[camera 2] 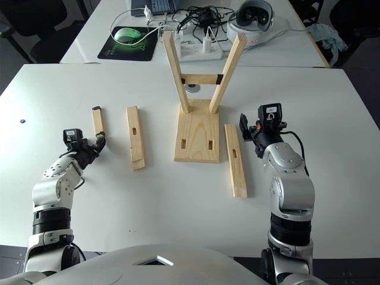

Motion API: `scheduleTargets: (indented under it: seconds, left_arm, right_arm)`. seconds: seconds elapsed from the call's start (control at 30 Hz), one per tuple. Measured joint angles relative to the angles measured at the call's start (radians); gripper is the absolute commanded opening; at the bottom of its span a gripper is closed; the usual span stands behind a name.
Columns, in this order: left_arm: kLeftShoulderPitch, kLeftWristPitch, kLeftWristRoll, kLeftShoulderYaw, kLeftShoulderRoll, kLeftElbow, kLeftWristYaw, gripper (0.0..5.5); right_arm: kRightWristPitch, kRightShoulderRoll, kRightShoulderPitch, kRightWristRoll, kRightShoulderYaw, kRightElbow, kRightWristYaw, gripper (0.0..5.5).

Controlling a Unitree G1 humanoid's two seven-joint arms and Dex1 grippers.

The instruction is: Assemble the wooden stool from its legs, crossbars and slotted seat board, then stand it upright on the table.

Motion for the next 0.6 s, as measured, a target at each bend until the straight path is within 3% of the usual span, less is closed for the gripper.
scheduleTargets:
  seconds: [0.23,0.5,0.6]
  left_arm:
    - [-0.054,-0.046,-0.001,-0.002,0.001,0.087,-0.016,3.4]
    - [0.011,0.037,-0.029,-0.044,-0.064,-0.077,-0.012,3.4]
    - [-0.003,0.011,-0.02,-0.047,-0.068,-0.04,-0.004,3.4]
  right_arm:
    - [-0.017,-0.006,-0.019,0.0,0.021,0.027,0.007,3.56]
    - [-0.033,-0.011,-0.016,0.0,0.021,0.038,0.006,3.56]
    - [-0.034,-0.01,-0.014,0.0,0.023,0.038,0.004,3.56]
